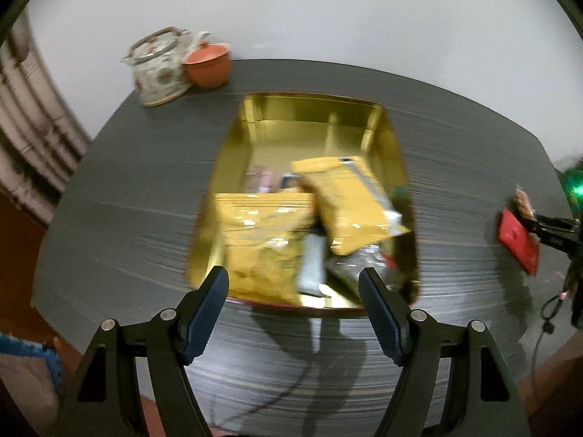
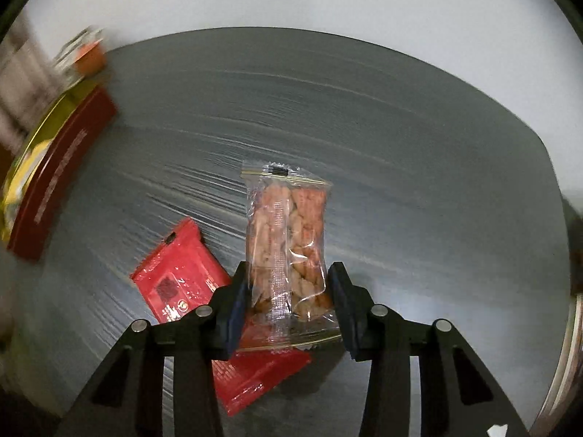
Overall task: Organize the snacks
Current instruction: 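Grasp the clear bag of twisted biscuits with the right gripper, then grasp the red packet with the left gripper while the right holds the biscuit bag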
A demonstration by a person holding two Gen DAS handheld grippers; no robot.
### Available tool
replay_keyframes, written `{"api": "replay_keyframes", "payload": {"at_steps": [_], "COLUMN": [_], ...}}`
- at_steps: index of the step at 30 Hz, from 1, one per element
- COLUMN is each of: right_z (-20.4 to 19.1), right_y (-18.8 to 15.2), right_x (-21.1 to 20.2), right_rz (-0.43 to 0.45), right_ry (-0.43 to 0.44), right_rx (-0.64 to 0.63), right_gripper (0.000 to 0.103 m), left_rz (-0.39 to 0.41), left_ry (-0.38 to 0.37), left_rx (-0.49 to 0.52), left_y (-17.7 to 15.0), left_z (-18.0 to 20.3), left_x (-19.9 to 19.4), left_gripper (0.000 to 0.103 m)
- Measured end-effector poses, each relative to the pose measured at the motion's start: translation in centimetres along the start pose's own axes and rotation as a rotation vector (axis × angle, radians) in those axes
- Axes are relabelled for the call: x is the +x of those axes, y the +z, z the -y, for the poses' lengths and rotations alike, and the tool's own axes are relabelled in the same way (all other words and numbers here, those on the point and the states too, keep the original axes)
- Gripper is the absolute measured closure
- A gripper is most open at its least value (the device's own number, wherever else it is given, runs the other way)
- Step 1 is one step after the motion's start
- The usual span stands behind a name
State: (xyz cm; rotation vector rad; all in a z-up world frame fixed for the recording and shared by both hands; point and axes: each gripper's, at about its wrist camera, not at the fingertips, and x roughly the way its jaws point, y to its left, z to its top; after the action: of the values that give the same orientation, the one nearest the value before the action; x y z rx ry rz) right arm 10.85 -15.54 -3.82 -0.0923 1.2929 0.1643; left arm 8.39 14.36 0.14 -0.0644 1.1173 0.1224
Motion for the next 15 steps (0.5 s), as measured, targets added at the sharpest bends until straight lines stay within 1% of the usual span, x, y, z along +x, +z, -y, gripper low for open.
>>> {"api": "replay_keyframes", "payload": {"at_steps": [2, 4, 6, 8, 11, 15], "right_z": [-0.4, -1.1, -2.6, -3.1, -3.3, -2.6], "right_y": [-0.7, -1.3, -1.9, -2.0, -2.4, -3.1], "right_x": [-0.3, -0.6, -0.7, -0.5, -0.8, -1.2], "right_rz": [0.001, 0.008, 0.02, 0.028, 0.042, 0.061], "right_ry": [-0.03, -0.034, -0.044, -0.045, -0.029, 0.026], "right_rx": [0.044, 0.079, 0.083, 0.087, 0.09, 0.095], "right_gripper": [0.063, 0.063, 0.063, 0.062, 0.061, 0.06], "left_rz": [0.003, 0.003, 0.001, -0.002, -0.013, -0.033], "left_ry": [-0.022, -0.041, -0.05, -0.064, -0.08, -0.092], "left_rx": [0.018, 0.039, 0.059, 0.086, 0.107, 0.131], "left_y": [0.2, 0.2, 0.3, 0.2, -0.1, -0.4], "left_z": [1.2, 2.5, 3.6, 4.9, 6.5, 8.3], "left_x": [0.0, -0.1, -0.1, -0.1, -0.1, 0.1], "left_gripper": [0.029, 0.029, 0.029, 0.029, 0.029, 0.029]}}
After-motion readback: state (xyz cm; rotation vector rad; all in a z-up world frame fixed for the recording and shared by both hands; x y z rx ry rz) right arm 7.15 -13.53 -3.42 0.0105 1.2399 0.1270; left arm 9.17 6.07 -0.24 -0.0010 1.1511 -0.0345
